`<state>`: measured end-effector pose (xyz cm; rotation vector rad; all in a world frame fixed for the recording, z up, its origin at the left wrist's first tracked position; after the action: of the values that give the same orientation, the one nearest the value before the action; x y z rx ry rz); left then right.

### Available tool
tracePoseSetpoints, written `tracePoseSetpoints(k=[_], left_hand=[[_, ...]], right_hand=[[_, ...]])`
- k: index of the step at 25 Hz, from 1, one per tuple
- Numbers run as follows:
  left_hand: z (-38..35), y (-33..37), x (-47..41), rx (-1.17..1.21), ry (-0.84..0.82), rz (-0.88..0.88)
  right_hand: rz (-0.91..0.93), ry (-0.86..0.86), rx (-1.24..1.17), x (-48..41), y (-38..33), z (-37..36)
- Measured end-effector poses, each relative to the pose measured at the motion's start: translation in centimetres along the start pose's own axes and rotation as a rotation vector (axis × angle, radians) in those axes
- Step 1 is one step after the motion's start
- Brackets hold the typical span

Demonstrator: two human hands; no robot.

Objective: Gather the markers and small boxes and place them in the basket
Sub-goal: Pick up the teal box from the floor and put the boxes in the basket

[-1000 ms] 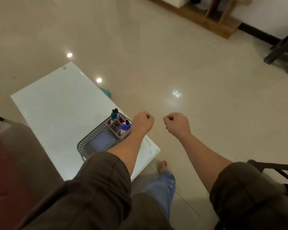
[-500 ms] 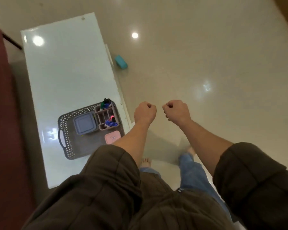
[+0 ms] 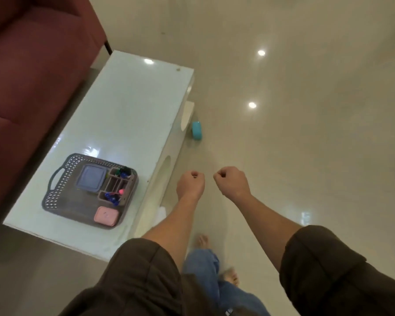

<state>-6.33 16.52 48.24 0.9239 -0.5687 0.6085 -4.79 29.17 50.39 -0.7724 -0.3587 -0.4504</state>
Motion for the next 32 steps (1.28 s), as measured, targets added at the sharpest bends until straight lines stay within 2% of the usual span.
tracePoseSetpoints(k=[3, 8, 12, 18, 26, 29, 32], left_hand=[[-2.9, 2.9, -4.6, 0.065, 0.024, 0.025], [-7.4, 10.2, -18.8, 0.078, 0.085, 0.013], [-12.2, 11.8, -32.1, 0.077, 0.16, -0.02], [-22.9, 8.2, -52.2, 0.106, 0.262, 0.007], [-28.4, 2.9, -67.0, 0.136, 0.256, 0.009], [-29.7, 1.4, -69.4, 0.27, 0.153, 0.043], [-30.5, 1.5, -68.9, 0.431, 0.096, 0.077]], right_hand=[[0.026, -0.003, 0.065, -6.6, 0.2, 1.6], [0.079, 0.035, 0.092, -23.9, 1.0, 0.4], [0.124, 0.029, 0.079, -38.2, 3.4, -4.4], [0.137, 0.005, 0.052, -58.2, 11.3, -16.5], [0.152, -0.153, 0.07, -71.0, 15.9, -28.4], [0.108, -0.196, -0.032, -72.8, 16.0, -30.8], [0.181, -0.141, -0.02, -71.9, 15.7, -30.2]])
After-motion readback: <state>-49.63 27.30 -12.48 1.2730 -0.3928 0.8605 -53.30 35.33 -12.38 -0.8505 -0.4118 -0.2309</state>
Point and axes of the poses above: each hand's wrist, its own x-axis away from the middle knuckle, its own z-axis out of the back of the hand, y = z × x, the point moved 1 cm from there along -x, towards the middle knuckle, and after that the axes turned 4 degrees about z, right-handed, at the moved point
